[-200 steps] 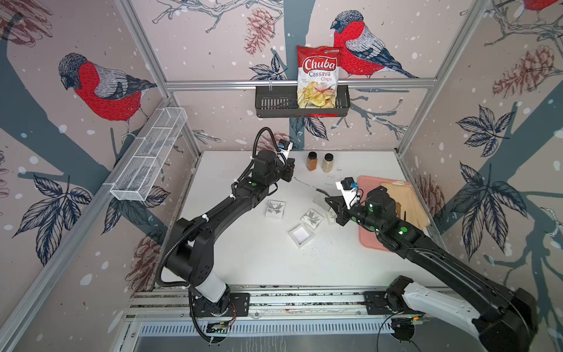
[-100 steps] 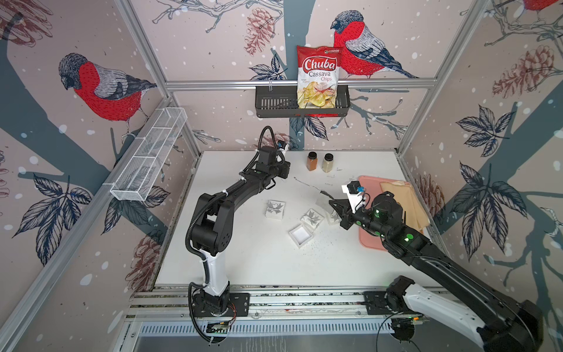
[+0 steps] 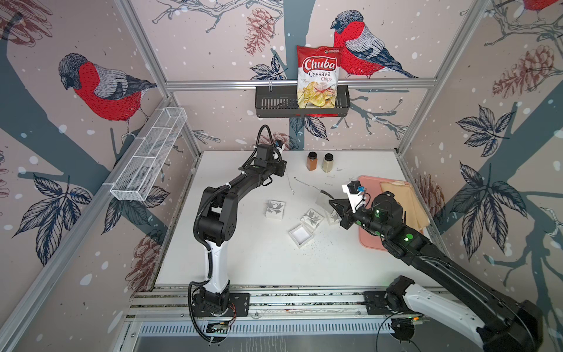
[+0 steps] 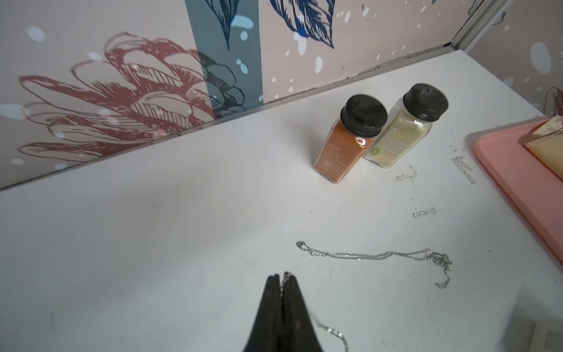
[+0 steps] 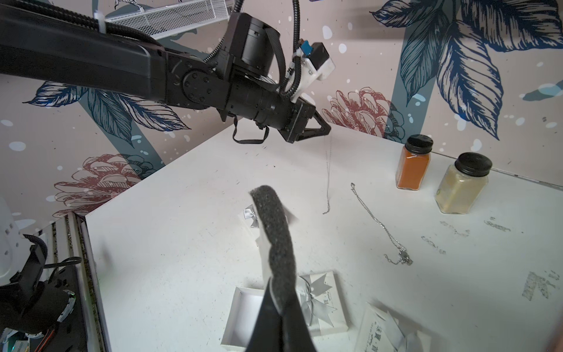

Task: Take the necklace out of the lift-off lid jewelry box
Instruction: Place the necklace at the center of the board.

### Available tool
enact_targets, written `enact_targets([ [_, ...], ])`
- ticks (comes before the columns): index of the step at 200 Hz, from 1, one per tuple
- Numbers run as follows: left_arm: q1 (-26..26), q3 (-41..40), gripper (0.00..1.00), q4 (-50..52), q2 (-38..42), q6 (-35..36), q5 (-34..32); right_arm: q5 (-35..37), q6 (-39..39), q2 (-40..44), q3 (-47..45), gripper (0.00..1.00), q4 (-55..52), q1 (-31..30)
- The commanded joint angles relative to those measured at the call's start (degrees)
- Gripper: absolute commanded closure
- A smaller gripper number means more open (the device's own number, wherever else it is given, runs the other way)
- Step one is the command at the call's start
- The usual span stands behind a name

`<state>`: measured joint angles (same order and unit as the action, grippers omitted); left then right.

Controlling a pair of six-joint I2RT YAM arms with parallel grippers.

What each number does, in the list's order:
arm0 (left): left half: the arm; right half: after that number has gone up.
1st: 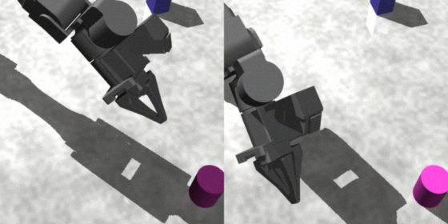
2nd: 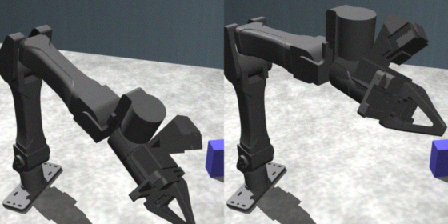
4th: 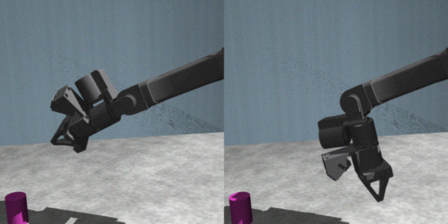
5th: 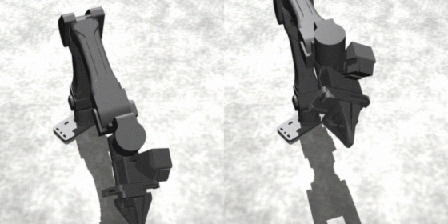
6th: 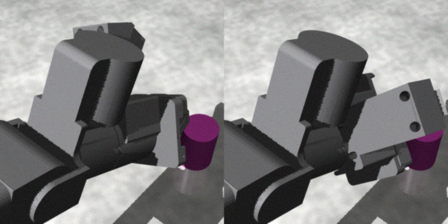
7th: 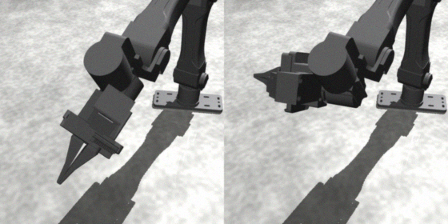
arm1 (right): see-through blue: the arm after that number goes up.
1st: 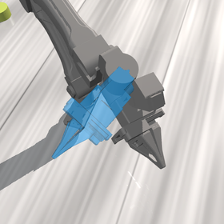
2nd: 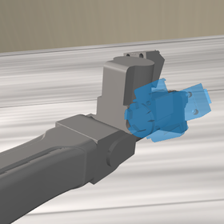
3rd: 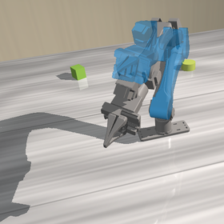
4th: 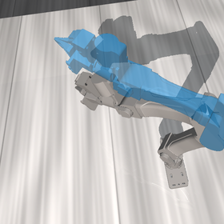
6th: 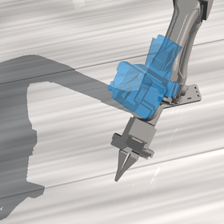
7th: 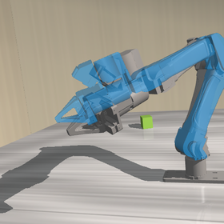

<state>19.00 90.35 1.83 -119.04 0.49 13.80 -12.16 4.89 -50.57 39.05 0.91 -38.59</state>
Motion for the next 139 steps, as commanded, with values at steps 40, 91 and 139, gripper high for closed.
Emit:
enact_targets([
  [40, -0.02, -1.31, 1.0, -0.04, -0.78, -0.83, 3.73, -0.31, 0.75, -0.32, 0.48, 1.0, 1.46, 0.26],
  [91, -0.02, -1.3, 1.0, 2.06, 2.35, 0.04, -1.78, -1.62, 0.83, -1.99, 0.49, 1.0, 2.61, 0.71],
  [139, -0.33, 2.65, 1.0, 7.96, 3.57, 1.51, -12.86, -1.82, 0.68, -1.83, 0.42, 1.0, 2.41, 1.19],
])
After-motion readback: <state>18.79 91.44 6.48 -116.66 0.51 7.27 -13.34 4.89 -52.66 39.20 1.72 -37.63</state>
